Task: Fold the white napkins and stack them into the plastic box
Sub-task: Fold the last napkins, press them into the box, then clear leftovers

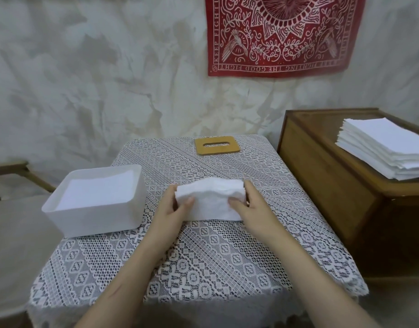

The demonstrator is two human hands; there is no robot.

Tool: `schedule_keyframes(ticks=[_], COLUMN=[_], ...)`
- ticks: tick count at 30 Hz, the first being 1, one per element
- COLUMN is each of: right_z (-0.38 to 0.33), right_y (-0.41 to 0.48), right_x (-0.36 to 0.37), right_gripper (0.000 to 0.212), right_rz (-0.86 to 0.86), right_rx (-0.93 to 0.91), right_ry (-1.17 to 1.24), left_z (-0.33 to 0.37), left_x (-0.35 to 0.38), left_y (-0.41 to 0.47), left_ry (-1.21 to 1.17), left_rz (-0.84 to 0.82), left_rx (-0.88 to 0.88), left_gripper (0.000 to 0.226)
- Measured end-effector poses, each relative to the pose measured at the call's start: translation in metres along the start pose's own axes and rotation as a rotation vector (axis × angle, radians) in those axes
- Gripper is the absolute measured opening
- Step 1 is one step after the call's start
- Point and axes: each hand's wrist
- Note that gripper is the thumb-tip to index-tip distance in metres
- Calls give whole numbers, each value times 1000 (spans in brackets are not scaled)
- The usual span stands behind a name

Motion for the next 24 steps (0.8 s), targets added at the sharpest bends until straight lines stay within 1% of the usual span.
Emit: schedule_keyframes(ticks=[2,3,4,6,8,11,13,16,18,21,24], right_z=[3,4,3,4,1,-13,-29,-57,-72,-97,-119], right_y=[-4,-4,-5,-4,-5,-4,-3,-4,-3,4,13], right_x=[-1,0,0,0,-1,-3,-4,5,18,42,73], right_gripper=[31,41,45,40,32,23,22,15,13,19,22], right_rz=[-36,-31,-32,-27,16,80,102,132,123,92,46], right_rx=[26,37,46,43,20,6,-21,-75,-80,-60,-62], right_ry=[-95,-149,-195,-235,-195,-80,21,26,-23,-49,-33], left_z=[-1,-2,-1,-1,1,9,16,35,52,77,87], left_x=[-1,0,2,5,6,3,-1,-8,-18,-49,-96], left_y=[-3,-4,-3,-1,1,0,-2,-12,-20,-30,-38], left_ry=[60,89,117,139,106,-18,-109,-221,-231,-66,75], left_rz=[-43,-57,-67,-75,-57,-3,-15,-22,61,236,285], left_rx=[-23,-35,-36,-37,-43,-46,-59,-92,-80,-42,-48], left_gripper=[24,25,27,31,29,25,27,31,24,15,19])
Point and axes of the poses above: each hand's wrist, its own y-axis towards the middle knuckle, its own x-axis out of the palm, z = x × y, and after that the axes turned 6 degrees about -z, right-handed
